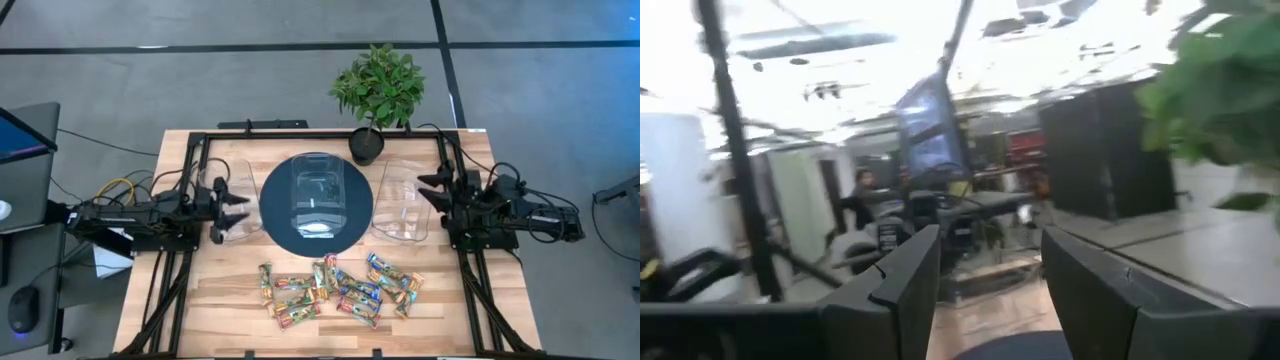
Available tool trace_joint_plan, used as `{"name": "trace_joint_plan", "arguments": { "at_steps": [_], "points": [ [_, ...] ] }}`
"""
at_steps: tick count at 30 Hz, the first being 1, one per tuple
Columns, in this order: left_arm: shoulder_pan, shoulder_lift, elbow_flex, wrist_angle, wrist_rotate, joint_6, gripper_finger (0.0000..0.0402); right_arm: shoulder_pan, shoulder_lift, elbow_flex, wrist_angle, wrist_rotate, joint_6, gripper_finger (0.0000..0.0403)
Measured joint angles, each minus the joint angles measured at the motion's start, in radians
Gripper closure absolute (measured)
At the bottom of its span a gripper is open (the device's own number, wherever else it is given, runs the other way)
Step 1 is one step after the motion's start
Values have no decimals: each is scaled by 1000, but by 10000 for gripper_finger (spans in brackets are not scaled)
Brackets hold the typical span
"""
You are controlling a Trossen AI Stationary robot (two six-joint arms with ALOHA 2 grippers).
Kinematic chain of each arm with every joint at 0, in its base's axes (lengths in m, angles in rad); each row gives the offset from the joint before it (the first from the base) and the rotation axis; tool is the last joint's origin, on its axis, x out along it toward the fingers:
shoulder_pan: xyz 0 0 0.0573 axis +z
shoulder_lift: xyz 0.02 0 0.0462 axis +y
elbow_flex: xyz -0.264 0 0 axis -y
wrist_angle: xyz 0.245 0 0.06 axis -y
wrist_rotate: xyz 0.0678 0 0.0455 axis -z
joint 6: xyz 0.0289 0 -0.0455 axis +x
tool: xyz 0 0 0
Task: Pick and place Granola Bars by type
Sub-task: Put the yellow granola bar into the middle transparent bin
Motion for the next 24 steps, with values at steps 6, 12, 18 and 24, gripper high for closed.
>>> {"name": "trace_joint_plan", "arguments": {
  "at_steps": [6,12,18,24],
  "points": [
    [0,1,9,52,-24,-82,203,5,8,0,109,-99,-37,233],
    [1,0,16,176,-258,-26,203,51,70,21,262,-255,-129,233],
    [1,0,17,208,-166,20,203,144,303,182,156,-255,-253,240],
    [0,0,17,179,-66,104,203,278,626,451,-179,-199,-435,259]
  ]
}}
